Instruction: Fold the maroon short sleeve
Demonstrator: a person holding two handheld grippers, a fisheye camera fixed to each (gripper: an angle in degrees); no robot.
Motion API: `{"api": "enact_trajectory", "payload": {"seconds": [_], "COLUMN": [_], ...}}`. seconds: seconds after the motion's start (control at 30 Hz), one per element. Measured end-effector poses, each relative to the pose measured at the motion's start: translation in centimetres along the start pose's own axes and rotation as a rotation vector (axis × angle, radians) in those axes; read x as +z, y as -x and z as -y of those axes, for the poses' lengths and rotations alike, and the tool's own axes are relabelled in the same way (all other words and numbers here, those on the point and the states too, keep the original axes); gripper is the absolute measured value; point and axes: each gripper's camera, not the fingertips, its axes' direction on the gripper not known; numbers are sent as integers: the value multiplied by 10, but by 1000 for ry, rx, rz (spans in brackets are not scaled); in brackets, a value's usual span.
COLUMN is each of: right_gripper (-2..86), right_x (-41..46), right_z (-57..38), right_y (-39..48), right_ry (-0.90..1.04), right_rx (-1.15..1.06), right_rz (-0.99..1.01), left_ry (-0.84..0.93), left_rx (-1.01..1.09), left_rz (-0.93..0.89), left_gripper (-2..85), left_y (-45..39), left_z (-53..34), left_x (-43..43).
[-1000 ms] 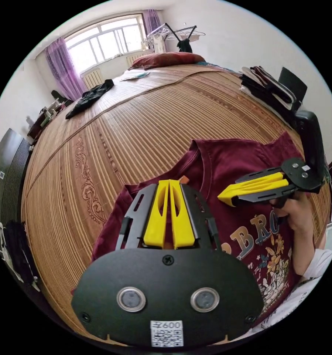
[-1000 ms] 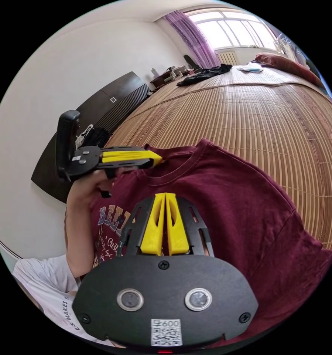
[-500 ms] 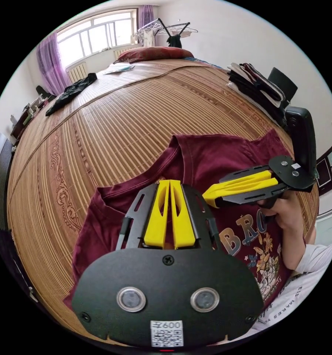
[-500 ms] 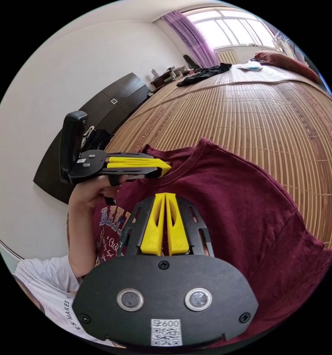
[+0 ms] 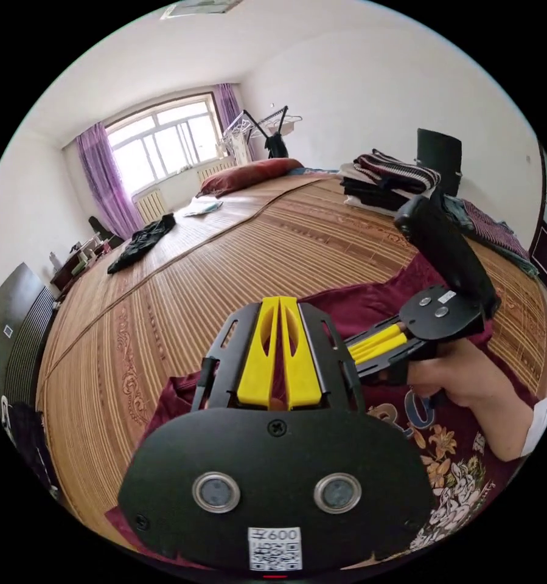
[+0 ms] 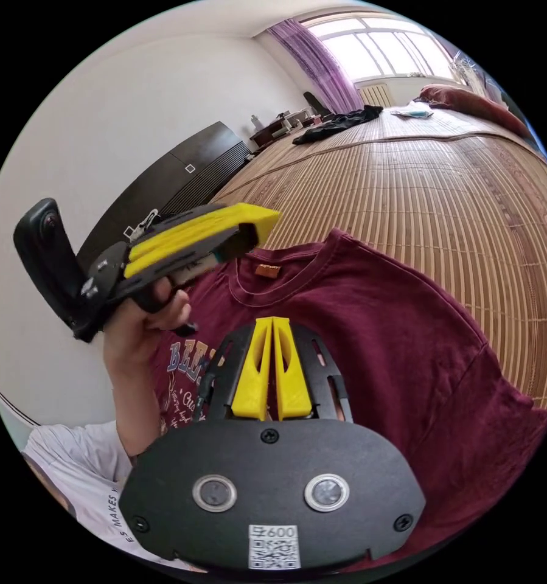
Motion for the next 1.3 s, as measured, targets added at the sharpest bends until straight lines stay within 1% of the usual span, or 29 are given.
{"api": "enact_trajectory", "payload": {"seconds": [0.03, 0.07, 0.1, 0.13, 0.17, 0.2, 0.3, 0.33, 0.37, 0.4, 0.43, 0.47, 0.5, 0.53, 0.67, 0.73, 0.77, 0.8, 0.87, 0.93, 1.0, 1.07, 1.13, 1.2, 1.23, 1.3], "right_gripper": [-9, -9, -9, -9, -9, -9, -9, -9, -9, -9, -8, -8, -8, -8, -8, -8, -8, -8, -8, -8, -8, -8, -8, -8, -8, -8], "right_x": [-8, -30, -47, -55, -73, -93, -135, -140, -143, -138, -132, -116, -115, -117, -141, -146, -146, -141, -129, -120, -108, -98, -89, -77, -74, -65], "right_z": [0, -2, -3, -3, -4, -7, -18, -19, -19, -16, -15, -12, -11, -10, -17, -17, -15, -12, -5, 3, 13, 21, 29, 37, 38, 40], "right_y": [-4, -10, -13, -15, -17, -18, -17, -17, -18, -23, -28, -34, -28, -27, -31, -28, -23, -17, -9, -2, 18, 43, 69, 96, 101, 118], "right_ry": [-27, -102, -114, -119, -128, -157, -244, -242, -207, -126, -70, 35, 19, 12, -45, -39, -30, 1, 66, 67, 56, 13, -57, -123, -131, -150], "right_rx": [26, 75, 103, 124, 168, 197, 273, 289, 318, 364, 389, 365, 326, 334, 438, 472, 486, 496, 478, 478, 434, 349, 256, 128, 95, -18], "right_rz": [6, -13, -127, -189, -304, -397, -521, -554, -650, -783, -860, -928, -929, -916, -880, -882, -921, -1010, -1124, -1198, -1344, -1380, -1316, -1119, -1064, -881], "left_ry": [19, 40, 95, 188, 303, 274, 278, 278, 278, 278, 275, 274, 273, 271, 271, 271, 269, 269, 266, 260, 249, 220, 131, 26, -49, -160], "left_rx": [14, 35, 64, 114, 216, 240, 224, 230, 225, 221, 211, 207, 202, 201, 217, 228, 223, 219, 204, 181, 155, 104, -17, -101, -153, -230], "left_rz": [-31, -35, 10, 129, 235, 264, 289, 293, 287, 282, 270, 264, 258, 258, 275, 277, 269, 263, 241, 204, 166, 94, 10, 21, 60, 133], "left_gripper": [7, 7, 7, 7, 7, 7, 7, 6, 6, 6, 6, 6, 6, 6, 6, 6, 6, 6, 6, 6, 7, 7, 7, 7, 7, 6], "left_y": [-14, -22, -36, -48, -63, -69, -74, -76, -75, -73, -71, -70, -68, -67, -68, -66, -63, -61, -54, -43, -32, -15, 16, 41, 56, 76], "left_z": [1, 1, 1, -1, -6, -8, -8, -9, -9, -9, -9, -9, -10, -10, -11, -11, -11, -11, -10, -9, -8, -6, -4, -5, -8, -15], "left_x": [14, 22, 37, 54, 75, 74, 78, 80, 81, 81, 82, 82, 83, 83, 87, 88, 89, 89, 89, 88, 86, 79, 58, 34, 15, -16]}}
